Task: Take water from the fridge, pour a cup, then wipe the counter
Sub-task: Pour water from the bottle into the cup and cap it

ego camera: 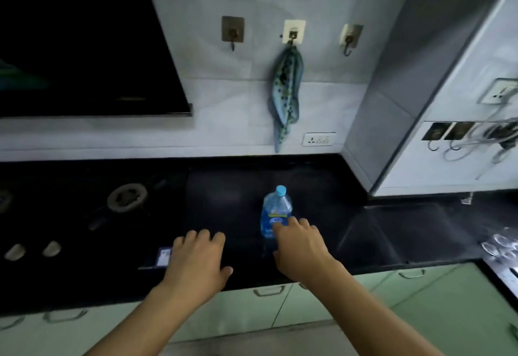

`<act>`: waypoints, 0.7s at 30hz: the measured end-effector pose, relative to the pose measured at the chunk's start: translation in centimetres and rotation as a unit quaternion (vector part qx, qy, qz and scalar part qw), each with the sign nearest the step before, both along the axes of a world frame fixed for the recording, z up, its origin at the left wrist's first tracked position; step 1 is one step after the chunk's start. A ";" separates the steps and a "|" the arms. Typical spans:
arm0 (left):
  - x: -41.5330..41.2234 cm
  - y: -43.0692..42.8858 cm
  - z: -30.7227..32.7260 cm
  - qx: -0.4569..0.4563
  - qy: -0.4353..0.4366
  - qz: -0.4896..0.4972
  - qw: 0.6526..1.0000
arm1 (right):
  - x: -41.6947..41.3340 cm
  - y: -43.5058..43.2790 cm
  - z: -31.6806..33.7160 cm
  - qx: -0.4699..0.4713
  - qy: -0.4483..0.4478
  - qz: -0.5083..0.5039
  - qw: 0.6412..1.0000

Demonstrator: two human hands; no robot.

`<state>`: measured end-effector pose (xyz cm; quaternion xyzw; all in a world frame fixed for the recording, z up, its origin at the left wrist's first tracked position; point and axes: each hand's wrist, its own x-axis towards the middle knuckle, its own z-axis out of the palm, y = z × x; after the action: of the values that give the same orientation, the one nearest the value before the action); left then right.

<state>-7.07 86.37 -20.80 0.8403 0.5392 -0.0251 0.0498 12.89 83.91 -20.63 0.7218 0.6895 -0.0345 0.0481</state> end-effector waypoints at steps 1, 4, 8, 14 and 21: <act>1.0 1.2 -0.2 0.003 -0.003 -0.011 1.000 | 0.9 0.7 -0.1 0.003 -0.003 -0.009 1.000; 3.8 4.8 -0.5 0.008 -0.011 -0.044 0.999 | 3.2 2.6 -0.2 0.009 -0.001 -0.039 0.999; 7.6 9.1 -0.7 0.030 -0.044 -0.099 0.994 | 5.9 4.9 -0.5 0.016 0.017 -0.085 0.996; 14.3 11.7 -1.1 0.032 -0.032 -0.204 0.978 | 10.6 4.7 -0.8 0.020 0.022 -0.164 0.986; 23.9 10.6 -0.6 0.035 -0.077 -0.298 0.951 | 18.9 1.2 -0.5 0.023 0.018 -0.257 0.966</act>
<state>16.79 96.96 -21.36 0.9633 0.2593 0.0454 0.0519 31.78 85.15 -21.16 0.8748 0.4824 -0.0427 0.0085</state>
